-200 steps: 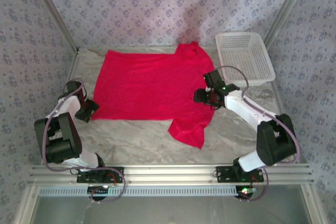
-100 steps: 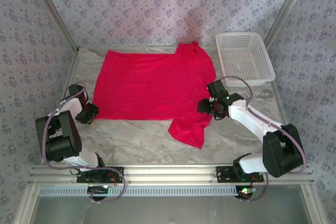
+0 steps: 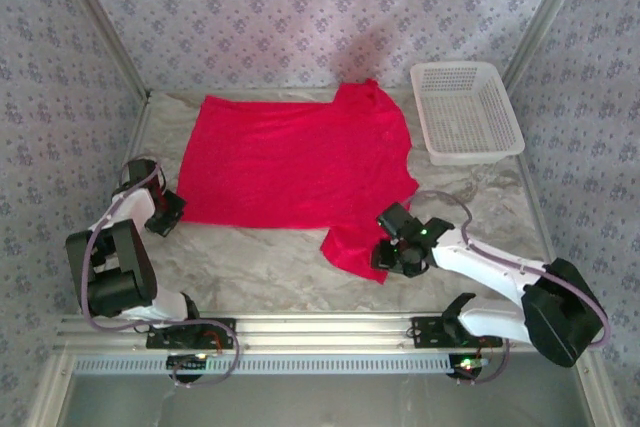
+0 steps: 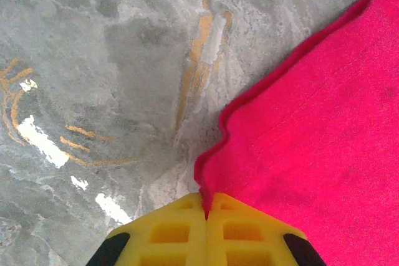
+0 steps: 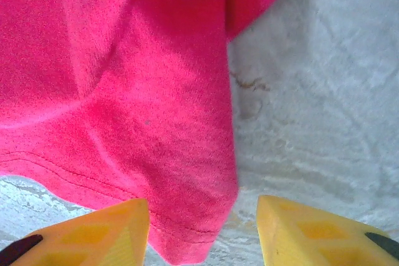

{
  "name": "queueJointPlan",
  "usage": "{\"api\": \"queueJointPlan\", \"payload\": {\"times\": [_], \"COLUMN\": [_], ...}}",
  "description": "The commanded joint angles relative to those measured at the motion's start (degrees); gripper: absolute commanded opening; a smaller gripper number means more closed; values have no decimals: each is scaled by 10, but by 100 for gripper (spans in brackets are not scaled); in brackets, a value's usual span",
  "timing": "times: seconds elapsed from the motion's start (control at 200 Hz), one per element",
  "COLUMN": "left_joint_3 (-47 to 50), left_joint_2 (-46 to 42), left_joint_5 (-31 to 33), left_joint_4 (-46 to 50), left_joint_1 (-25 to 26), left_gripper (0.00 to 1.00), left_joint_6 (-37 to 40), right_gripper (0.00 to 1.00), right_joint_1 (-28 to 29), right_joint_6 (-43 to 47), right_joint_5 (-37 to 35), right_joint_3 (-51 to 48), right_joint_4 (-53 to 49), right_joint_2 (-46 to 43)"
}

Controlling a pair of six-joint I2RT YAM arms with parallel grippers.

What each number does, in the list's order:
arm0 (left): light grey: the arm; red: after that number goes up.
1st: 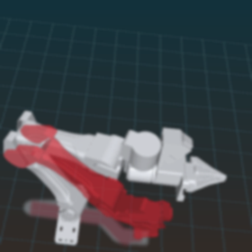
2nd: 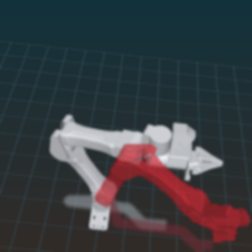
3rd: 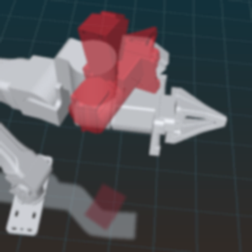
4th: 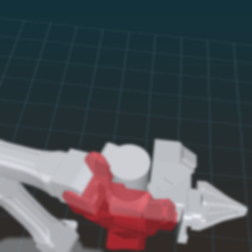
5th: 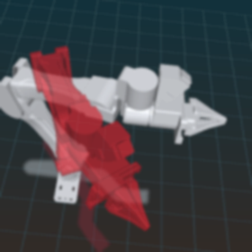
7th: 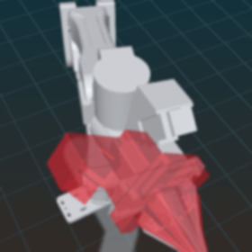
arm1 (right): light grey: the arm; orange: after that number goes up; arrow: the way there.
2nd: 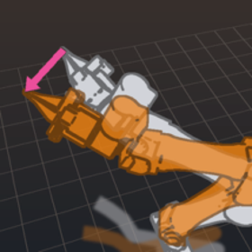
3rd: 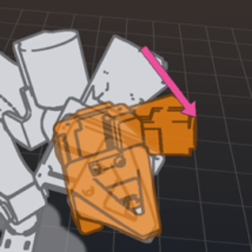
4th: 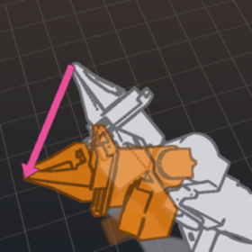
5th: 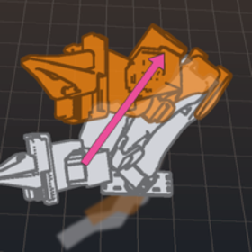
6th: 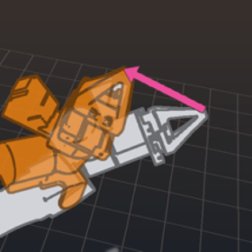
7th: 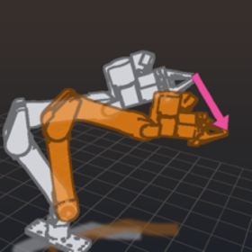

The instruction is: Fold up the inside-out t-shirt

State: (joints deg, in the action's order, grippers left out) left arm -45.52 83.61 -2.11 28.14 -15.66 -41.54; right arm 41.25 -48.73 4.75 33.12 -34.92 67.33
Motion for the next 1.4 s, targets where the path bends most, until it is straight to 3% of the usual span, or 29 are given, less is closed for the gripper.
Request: {"api": "queueJointPlan", "payload": {"times": [0.0, 0.165, 0.325, 0.425, 0.705, 0.84, 0.969, 1.129, 1.284, 1.394], "left_joint_3": [3, 4, 3, -6, -10, 5, 10, -23, -82, -133], "left_joint_2": [-14, -26, -49, -76, -207, -249, -249, -200, -135, -77], "left_joint_5": [-5, -13, -18, -18, -17, -22, -19, -14, -1, 21], "left_joint_4": [6, 11, 28, 60, 186, 212, 198, 178, 153, 148], "left_joint_1": [-2, -2, -1, -1, 1, 1, 2, 2, 10, 31], "left_gripper": [0, 0, 0, 0, 0, 0, 0, 0, 0, 0], "left_joint_6": [9, 3, -3, -6, -8, 2, 4, 8, 2, 4], "right_gripper": [52, 46, 13, 0, 0, 0, 0, 0, 0, 0], "right_joint_1": [17, 25, 25, 30, 95, 124, 124, 49, -86, -147], "right_joint_6": [-59, -76, -65, -57, -125, -154, -124, -23, 49, 87], "right_joint_5": [-3, -24, -45, -64, -21, -12, -64, -119, -63, -48], "right_joint_3": [-15, -34, -17, 12, 26, 66, 146, 231, 247, 261], "right_joint_4": [30, 69, 41, -44, -240, -284, -319, -283, -181, -123], "right_joint_2": [7, 47, 54, 14, -182, -215, -204, -157, -105, -56]}}
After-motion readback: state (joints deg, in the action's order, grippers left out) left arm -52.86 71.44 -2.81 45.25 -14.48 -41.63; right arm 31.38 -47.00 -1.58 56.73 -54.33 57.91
